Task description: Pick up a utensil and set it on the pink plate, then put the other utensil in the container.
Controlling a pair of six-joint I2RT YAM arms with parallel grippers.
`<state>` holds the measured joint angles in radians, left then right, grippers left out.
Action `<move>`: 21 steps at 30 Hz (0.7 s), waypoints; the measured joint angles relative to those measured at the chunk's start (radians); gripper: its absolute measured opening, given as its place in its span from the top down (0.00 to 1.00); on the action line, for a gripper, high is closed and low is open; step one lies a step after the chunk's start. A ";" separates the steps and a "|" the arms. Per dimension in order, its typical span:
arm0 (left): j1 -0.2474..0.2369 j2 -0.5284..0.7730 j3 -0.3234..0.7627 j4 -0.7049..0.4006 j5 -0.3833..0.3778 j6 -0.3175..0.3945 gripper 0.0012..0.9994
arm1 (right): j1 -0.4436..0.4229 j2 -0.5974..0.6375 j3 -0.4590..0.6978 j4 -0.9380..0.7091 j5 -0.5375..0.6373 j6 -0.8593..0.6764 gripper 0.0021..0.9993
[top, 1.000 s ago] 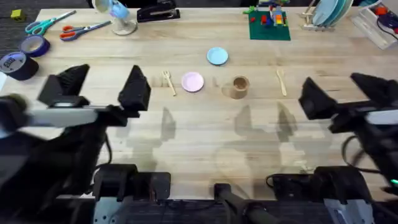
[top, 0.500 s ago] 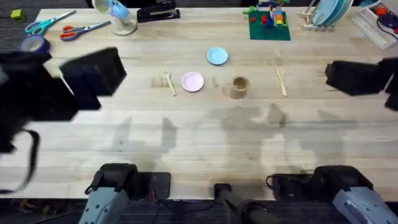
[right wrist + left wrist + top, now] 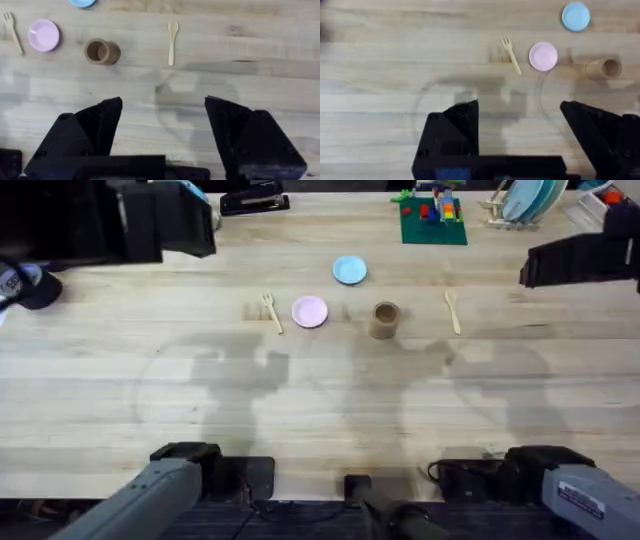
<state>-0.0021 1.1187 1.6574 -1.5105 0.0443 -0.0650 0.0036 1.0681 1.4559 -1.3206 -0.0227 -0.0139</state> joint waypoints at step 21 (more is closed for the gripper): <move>0.000 0.172 0.043 -0.044 0.005 0.000 0.01 | 0.000 0.055 0.018 -0.013 0.000 -0.009 0.00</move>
<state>-0.0021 1.2911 1.7000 -1.5550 0.0490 -0.0650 0.0036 1.1229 1.4738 -1.3334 -0.0224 -0.0227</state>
